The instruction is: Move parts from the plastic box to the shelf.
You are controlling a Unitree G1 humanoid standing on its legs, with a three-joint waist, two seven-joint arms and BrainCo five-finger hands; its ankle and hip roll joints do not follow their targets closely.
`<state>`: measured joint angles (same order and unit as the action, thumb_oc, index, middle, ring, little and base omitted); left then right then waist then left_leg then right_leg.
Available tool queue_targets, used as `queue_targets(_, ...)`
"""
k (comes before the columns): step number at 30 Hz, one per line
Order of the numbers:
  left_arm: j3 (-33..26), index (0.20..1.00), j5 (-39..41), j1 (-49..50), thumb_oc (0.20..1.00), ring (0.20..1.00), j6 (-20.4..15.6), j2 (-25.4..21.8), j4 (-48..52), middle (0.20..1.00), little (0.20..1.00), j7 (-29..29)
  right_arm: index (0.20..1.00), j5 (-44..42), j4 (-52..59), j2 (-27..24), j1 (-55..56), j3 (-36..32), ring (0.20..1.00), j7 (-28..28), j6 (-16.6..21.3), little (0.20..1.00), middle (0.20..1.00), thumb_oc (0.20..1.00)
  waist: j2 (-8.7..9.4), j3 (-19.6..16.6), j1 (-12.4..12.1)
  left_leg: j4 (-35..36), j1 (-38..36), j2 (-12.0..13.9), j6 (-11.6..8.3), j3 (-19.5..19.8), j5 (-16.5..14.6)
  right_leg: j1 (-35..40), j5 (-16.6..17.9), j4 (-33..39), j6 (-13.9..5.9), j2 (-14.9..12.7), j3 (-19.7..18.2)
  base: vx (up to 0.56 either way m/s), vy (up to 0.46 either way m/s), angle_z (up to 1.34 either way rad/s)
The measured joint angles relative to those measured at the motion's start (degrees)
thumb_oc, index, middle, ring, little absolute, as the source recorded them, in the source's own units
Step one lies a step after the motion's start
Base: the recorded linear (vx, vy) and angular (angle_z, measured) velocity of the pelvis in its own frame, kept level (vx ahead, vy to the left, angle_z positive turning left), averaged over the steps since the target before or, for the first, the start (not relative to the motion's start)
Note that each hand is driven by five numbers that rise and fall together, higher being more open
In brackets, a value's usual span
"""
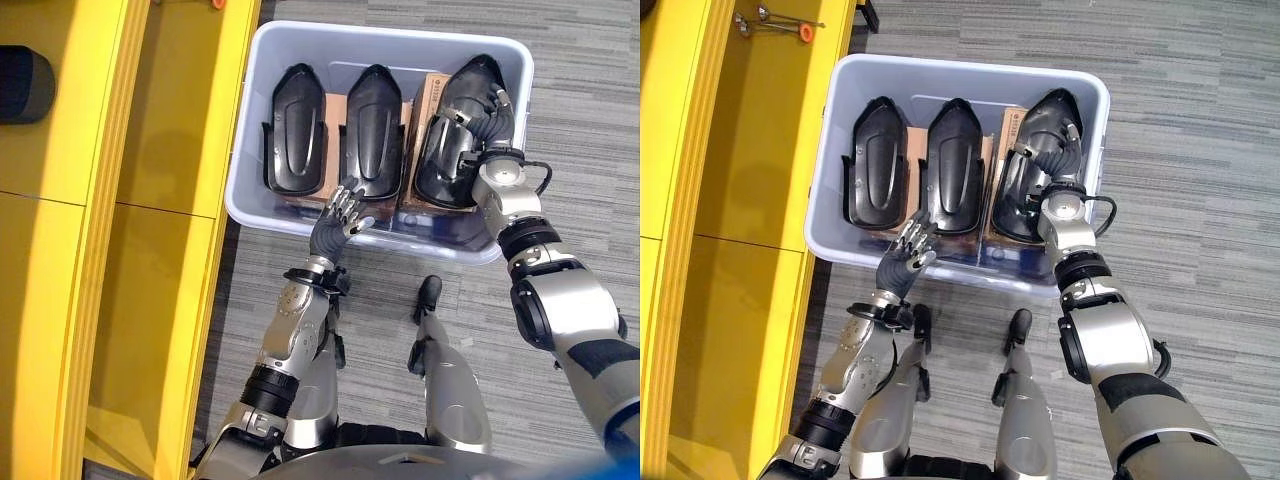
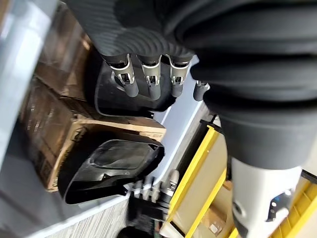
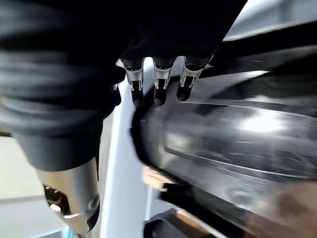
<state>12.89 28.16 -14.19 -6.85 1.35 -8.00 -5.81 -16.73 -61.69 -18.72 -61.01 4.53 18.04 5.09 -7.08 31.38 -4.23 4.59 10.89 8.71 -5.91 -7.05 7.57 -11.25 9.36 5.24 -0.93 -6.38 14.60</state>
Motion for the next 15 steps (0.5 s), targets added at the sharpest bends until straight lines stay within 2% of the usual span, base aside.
queue_targets(6,1.0,1.000,0.9,0.1,1.000,1.000,0.4,0.5,0.0,1.000,1.000,1.2,1.000,-1.0,-2.8,0.4,2.3,-0.1,1.000,-1.9,0.4,1.000,1.000,1.000,-0.15,-0.1,-0.2,-0.8,-0.2,-0.3,0.06,0.9,0.0,1.1,0.0,0.0,-0.02,-0.3,0.6,0.03,0.024,0.07)
queue_targets(15,1.3,1.000,1.8,0.4,1.000,1.000,0.9,0.5,0.0,1.000,1.000,1.2,1.000,-0.8,-2.7,4.6,3.6,2.2,1.000,-4.3,0.4,1.000,1.000,1.000,-0.42,-0.3,-0.9,-1.7,-0.1,-0.8,0.44,1.4,0.2,1.8,0.5,0.0,-0.15,-0.9,1.0,0.01,0.012,0.03)
